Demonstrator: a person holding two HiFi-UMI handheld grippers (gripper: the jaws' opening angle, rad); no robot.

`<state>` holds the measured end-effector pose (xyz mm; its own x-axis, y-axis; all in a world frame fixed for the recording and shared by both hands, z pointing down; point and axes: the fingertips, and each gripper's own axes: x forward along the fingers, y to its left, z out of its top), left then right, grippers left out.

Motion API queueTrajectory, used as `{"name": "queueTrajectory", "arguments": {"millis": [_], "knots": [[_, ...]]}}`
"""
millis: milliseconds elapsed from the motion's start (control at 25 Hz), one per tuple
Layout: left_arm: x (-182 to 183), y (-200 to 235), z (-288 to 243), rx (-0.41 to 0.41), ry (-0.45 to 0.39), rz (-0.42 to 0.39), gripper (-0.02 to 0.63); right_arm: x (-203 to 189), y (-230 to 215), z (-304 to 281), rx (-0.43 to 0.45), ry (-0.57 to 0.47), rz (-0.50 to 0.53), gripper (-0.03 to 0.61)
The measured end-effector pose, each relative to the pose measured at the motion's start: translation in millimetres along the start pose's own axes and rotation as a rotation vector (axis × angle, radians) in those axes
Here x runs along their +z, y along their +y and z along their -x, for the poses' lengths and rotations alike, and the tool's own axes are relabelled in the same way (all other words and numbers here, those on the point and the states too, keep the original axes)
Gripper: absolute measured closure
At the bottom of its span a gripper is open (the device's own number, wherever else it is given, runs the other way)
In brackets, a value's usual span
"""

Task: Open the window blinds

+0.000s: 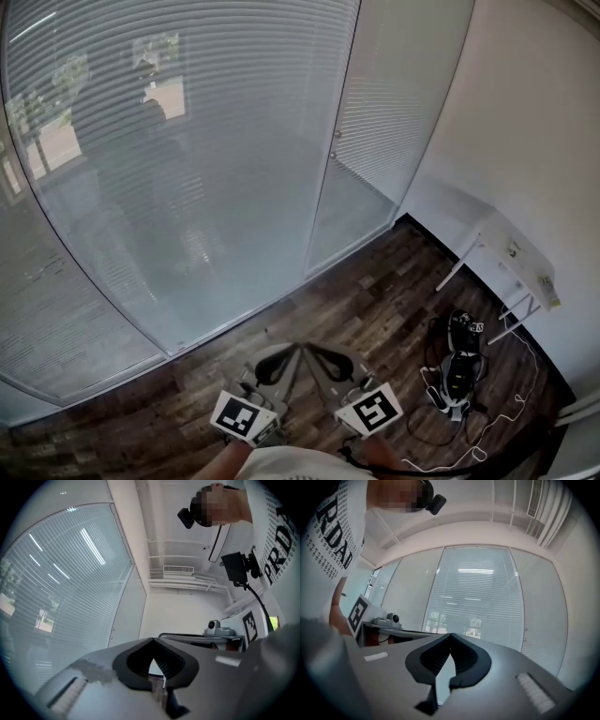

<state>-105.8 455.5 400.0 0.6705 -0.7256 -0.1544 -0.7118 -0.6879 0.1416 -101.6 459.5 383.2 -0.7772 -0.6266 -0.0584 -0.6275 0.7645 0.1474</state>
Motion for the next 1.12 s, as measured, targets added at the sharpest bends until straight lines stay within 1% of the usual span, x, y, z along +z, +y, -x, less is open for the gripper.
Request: {"name": "queueTrajectory", "arguments": {"millis": [80,240,400,480,560,720,800,960,1120], "knots": [[8,17,-11,0.003,-0.020,0.004,0.621,0,-11,-16,-0.006,0.004,0.001,0.571],[11,51,-33,-0.007,-0.033,-0.010,0.623,-6,-33,-48,-0.023,-0.001,0.020,0.571],[11,79,-52,-0.030,-0.025,-0.015,0.621,-10,-54,-76,-0.036,0.000,0.034,0.571],[7,92,-69,-0.041,-0.024,-0.021,0.621,-19,-73,-87,-0.048,0.007,0.036,0.571],[4,101,-84,-0.044,-0.030,-0.010,0.621,-25,-88,-95,-0.057,0.003,0.035,0.571],[2,100,-83,-0.033,-0.034,0.007,0.623,-29,-86,-93,-0.051,0.012,0.033,0.571],[0,111,-89,-0.026,-0.037,0.009,0.621,-32,-94,-103,-0.047,0.014,0.034,0.571],[-7,145,-135,-0.030,-0.031,0.011,0.621,-46,-142,-132,-0.053,0.014,0.025,0.571],[-10,160,-172,-0.014,-0.023,0.015,0.621,-52,-179,-144,-0.042,0.013,0.017,0.571]]}}
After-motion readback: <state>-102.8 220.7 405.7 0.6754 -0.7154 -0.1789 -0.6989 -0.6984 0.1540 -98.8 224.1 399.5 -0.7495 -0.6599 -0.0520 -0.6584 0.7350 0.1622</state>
